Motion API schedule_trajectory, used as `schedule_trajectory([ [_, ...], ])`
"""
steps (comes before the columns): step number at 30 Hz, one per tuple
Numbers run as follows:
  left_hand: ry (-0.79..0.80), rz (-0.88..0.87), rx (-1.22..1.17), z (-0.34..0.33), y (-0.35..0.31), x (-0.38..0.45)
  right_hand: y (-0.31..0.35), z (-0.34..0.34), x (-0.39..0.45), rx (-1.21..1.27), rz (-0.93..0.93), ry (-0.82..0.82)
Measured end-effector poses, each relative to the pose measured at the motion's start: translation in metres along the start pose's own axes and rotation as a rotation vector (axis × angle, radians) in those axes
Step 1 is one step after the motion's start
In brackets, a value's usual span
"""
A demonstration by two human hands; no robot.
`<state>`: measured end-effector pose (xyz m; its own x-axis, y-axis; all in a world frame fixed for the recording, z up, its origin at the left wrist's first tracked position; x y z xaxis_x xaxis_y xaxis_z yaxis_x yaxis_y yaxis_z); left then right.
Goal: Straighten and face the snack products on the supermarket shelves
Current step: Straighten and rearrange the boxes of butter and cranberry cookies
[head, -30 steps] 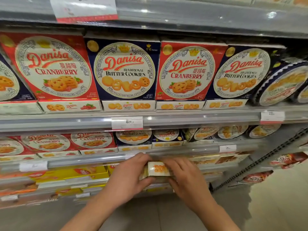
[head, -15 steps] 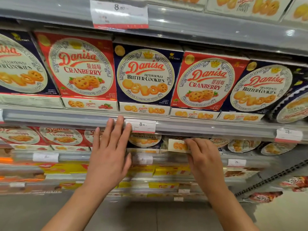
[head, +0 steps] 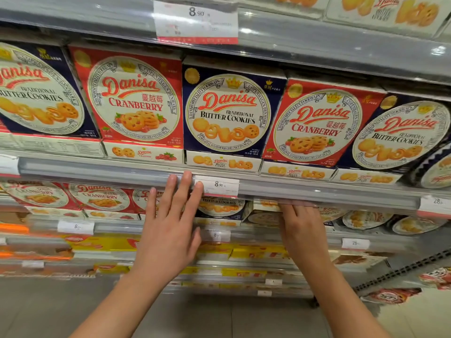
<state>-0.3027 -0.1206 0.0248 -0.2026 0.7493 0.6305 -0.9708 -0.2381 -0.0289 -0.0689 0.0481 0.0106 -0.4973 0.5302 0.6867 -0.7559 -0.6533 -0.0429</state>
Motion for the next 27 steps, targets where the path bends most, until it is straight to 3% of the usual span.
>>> schedule_trajectory([
  [9, 0.003, -0.003, 0.016, -0.004, -0.001, -0.001, 0.004, -0.02, 0.03, -0.207, -0.004, 0.289],
  [15, 0.018, -0.003, 0.022, -0.006, -0.001, -0.001, -0.002, -0.026, 0.039, -0.186, 0.156, 0.24],
  [27, 0.018, -0.009, 0.031, -0.009, 0.0, -0.002, -0.003, -0.023, 0.033, -0.176, 0.212, 0.089],
])
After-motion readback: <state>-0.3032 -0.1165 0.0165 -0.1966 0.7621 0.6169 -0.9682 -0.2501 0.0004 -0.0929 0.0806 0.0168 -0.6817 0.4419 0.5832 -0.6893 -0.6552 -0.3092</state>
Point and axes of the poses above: each hand's wrist, its own x-axis towards the middle knuckle, its own z-axis out of the back of the hand, y = z × x, the point moved 2 cm from there along x, towards the middle knuckle, and after that the axes turned 13 degrees about -y, right-handed, at the moved point
